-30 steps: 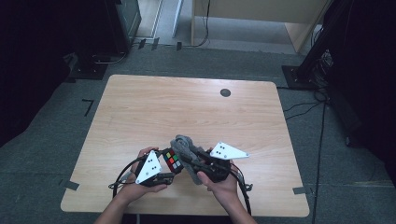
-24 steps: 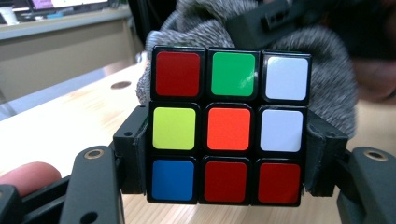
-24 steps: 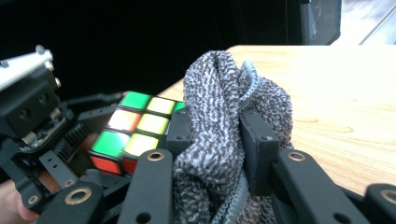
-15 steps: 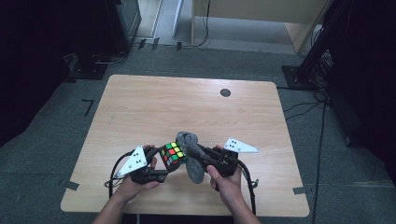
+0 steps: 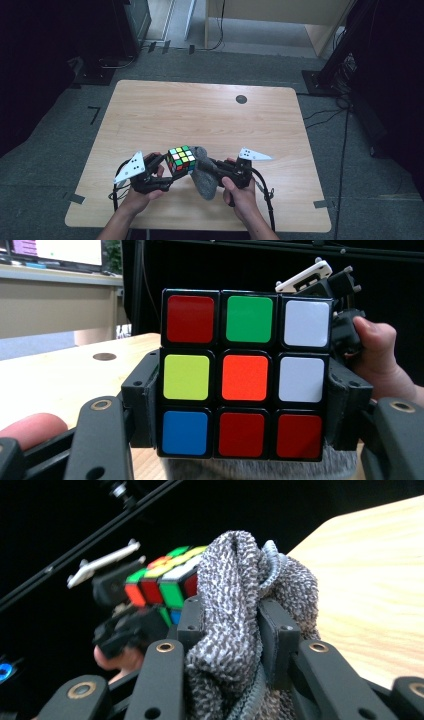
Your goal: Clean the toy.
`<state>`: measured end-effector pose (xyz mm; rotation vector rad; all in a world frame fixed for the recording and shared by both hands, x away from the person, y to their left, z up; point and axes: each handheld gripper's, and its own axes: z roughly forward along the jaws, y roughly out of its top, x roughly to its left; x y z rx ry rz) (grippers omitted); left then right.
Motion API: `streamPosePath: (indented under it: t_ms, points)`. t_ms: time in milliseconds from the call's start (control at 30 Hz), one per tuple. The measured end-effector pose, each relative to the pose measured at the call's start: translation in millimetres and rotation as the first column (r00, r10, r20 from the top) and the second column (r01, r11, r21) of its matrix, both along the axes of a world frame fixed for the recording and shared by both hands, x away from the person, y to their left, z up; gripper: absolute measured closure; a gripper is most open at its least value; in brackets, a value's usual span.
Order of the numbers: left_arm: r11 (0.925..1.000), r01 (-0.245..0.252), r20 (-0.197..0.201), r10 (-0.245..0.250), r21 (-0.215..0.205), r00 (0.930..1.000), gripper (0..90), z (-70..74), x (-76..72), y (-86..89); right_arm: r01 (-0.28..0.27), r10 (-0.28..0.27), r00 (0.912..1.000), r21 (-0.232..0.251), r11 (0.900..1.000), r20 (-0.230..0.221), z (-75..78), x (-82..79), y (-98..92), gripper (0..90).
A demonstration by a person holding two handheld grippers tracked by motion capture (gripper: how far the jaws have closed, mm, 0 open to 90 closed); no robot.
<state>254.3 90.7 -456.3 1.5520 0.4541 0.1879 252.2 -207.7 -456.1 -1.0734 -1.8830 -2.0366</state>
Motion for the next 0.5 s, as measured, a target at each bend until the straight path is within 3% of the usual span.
streamPosePath:
  t_ms: [200,300,400,500]
  points:
    - [0.9996,-0.001,-0.018,0.0,-0.027,0.9998,33.3,1.2,2.1,3.5,-0.055,0.054,0.9984,-0.041,0.998,-0.019,-6.4,1.6,6.1,68.0]
    - [0.9999,0.0,-0.019,0.0,-0.013,0.9998,33.3,0.2,2.5,3.0,-0.029,0.03,0.9994,-0.034,0.999,0.017,-2.3,0.3,3.7,68.1]
    - [1.0,0.003,-0.024,-0.003,-0.007,0.9997,33.3,-1.1,3.2,1.6,0.001,-0.002,0.9977,0.015,1.0,0.068,6.3,-3.5,-3.1,67.8]
    - [0.9999,0.003,-0.033,-0.004,-0.011,0.9995,33.3,-1.1,3.5,1.6,-0.007,0.006,0.9964,0.009,1.0,0.085,7.0,-4.8,-2.4,67.0]
